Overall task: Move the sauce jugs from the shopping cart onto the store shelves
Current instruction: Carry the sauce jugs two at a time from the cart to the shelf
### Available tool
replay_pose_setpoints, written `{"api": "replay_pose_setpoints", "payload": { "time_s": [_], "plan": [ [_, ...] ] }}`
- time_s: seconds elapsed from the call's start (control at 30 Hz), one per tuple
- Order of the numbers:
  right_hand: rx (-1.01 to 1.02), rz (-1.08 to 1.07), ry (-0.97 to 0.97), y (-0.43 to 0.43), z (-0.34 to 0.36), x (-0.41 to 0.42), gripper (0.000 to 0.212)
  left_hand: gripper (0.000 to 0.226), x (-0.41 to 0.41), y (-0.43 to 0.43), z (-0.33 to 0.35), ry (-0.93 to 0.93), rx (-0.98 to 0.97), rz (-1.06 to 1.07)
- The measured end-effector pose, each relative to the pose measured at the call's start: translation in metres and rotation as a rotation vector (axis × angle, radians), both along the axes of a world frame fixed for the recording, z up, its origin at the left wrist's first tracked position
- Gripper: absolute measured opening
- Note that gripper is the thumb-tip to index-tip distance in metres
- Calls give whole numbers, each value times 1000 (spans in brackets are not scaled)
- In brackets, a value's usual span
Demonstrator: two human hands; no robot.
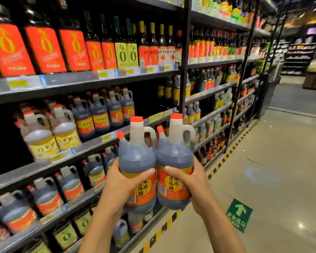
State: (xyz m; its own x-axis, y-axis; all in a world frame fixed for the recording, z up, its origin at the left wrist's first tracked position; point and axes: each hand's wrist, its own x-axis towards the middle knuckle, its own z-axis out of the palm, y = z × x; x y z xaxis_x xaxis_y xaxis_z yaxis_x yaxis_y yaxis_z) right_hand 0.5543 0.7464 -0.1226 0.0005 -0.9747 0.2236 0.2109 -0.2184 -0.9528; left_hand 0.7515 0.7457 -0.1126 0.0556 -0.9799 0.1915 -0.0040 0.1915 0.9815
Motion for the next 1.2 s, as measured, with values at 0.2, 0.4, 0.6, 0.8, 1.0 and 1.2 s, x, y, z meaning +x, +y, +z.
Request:
{"api": "replay_pose_setpoints", "payload": {
  "time_s": [0.2, 0.4, 0.6, 0.8, 1.0, 1.2],
  "plan": [
    [6, 165, -35, -96, 7, -43, 66, 82, -46, -65, 5, -35, 26, 167],
    [9, 309, -37, -169, 11, -63, 73, 77, -69, -116, 15, -50, 15, 266],
    [25, 353, -48, -240, 1, -65, 77, 78, -72, -185, 7, -49, 35, 304],
    [-11, 227, 2, -319, 3, -61, 85, 85, -70, -283, -4, -21, -4, 313],
    [-143, 86, 77, -385, 10, -28, 82, 91, -47, -355, -1, -105, -167, 447],
    [-258, 37, 85, -436, 4, 18, 81, 84, -21, -397, 3, -130, -309, 773]
  ]
}}
